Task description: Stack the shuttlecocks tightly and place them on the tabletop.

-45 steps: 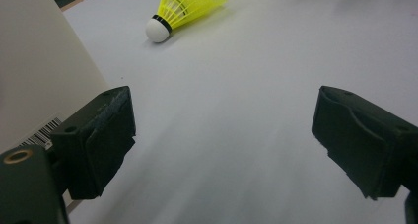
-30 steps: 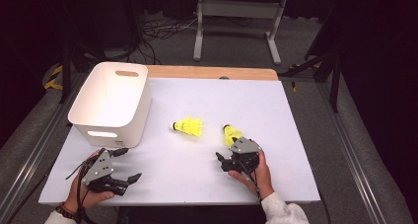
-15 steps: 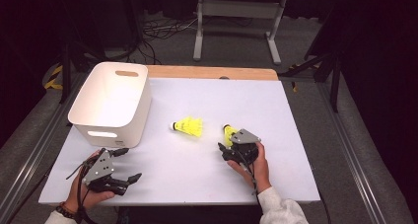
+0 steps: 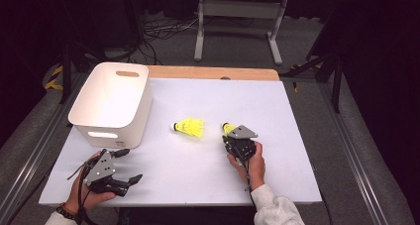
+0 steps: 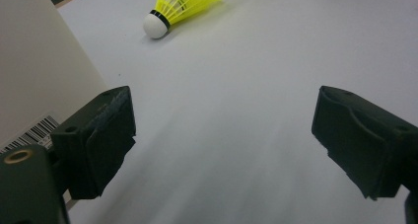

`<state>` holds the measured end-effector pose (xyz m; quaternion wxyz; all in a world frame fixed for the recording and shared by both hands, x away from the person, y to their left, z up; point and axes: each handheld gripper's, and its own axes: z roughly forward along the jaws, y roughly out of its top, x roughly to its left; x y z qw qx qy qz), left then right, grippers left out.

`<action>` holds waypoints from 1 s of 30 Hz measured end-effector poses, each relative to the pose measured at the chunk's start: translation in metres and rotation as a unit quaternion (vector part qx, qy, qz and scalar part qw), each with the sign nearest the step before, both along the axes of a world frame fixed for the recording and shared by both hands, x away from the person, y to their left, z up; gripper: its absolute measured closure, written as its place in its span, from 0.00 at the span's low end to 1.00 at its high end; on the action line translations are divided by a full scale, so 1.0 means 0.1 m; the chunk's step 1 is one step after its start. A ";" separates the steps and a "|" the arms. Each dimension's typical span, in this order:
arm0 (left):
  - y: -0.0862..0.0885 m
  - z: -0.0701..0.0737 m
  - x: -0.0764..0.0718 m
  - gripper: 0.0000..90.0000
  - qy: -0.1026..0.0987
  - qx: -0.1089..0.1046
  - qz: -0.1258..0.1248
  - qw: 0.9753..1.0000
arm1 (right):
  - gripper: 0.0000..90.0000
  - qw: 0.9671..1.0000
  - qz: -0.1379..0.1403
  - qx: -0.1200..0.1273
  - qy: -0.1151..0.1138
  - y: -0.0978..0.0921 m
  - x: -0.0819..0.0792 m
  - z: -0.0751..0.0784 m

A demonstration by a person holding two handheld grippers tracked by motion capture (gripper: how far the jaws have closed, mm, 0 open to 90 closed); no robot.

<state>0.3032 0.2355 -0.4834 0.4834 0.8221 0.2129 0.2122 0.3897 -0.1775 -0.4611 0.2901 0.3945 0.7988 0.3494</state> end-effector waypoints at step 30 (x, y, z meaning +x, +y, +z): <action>0.01 0.00 0.00 0.12 0.003 0.001 -0.001 1.000 | 1.00 1.000 0.010 0.023 -0.009 -0.25 -0.06 0.20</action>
